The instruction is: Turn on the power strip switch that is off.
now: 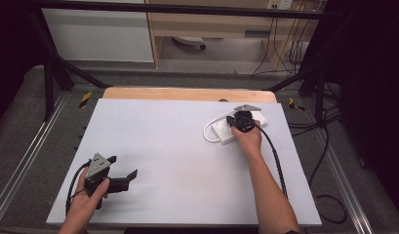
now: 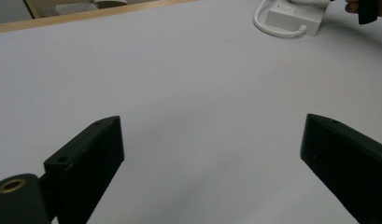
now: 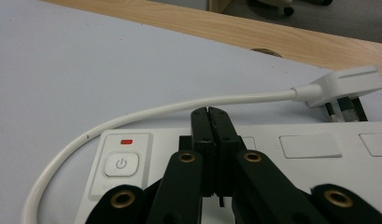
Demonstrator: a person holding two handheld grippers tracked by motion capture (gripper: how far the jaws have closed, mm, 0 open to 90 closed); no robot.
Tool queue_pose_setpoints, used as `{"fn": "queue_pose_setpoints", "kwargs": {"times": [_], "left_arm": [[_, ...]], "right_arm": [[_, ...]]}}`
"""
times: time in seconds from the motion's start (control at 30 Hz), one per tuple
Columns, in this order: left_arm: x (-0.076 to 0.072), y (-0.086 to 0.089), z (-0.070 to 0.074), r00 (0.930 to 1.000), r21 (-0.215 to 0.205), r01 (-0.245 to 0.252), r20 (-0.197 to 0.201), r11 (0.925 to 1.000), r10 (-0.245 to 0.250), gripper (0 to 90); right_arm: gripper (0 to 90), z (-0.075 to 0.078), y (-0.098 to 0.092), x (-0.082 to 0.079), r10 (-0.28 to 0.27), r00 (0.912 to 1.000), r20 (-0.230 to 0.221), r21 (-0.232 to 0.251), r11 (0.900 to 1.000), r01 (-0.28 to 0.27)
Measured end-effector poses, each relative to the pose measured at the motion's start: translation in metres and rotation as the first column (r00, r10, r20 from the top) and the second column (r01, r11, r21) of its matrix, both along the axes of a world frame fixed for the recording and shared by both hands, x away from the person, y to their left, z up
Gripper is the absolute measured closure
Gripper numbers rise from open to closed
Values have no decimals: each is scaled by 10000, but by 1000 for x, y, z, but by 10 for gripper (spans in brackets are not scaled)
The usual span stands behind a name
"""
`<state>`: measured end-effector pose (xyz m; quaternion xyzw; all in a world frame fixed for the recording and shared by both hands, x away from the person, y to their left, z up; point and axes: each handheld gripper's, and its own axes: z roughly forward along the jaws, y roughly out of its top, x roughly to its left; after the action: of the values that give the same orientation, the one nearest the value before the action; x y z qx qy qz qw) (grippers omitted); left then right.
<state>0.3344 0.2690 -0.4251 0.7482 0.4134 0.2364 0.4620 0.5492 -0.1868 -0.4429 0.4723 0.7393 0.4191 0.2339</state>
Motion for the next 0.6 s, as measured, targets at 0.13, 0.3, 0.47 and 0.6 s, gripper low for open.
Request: {"fn": "queue_pose_setpoints", "kwargs": {"times": [0.13,0.3,0.47,0.6], "left_arm": [[0,1,0,10000,-12,-13,-1,10000,13,63],[0,1,0,10000,-40,-25,-18,10000,25,63],[0,1,0,10000,-39,-23,-18,10000,23,63],[0,1,0,10000,-22,-13,-32,10000,13,63]], "right_arm": [[900,0,0,0,-6,10000,18,-21,10000,6],[900,-1,0,-1,-78,9999,83,69,9999,77],[900,-1,0,-2,-56,9999,102,61,10000,56],[900,-2,0,-2,-66,9999,140,63,10000,65]]}}
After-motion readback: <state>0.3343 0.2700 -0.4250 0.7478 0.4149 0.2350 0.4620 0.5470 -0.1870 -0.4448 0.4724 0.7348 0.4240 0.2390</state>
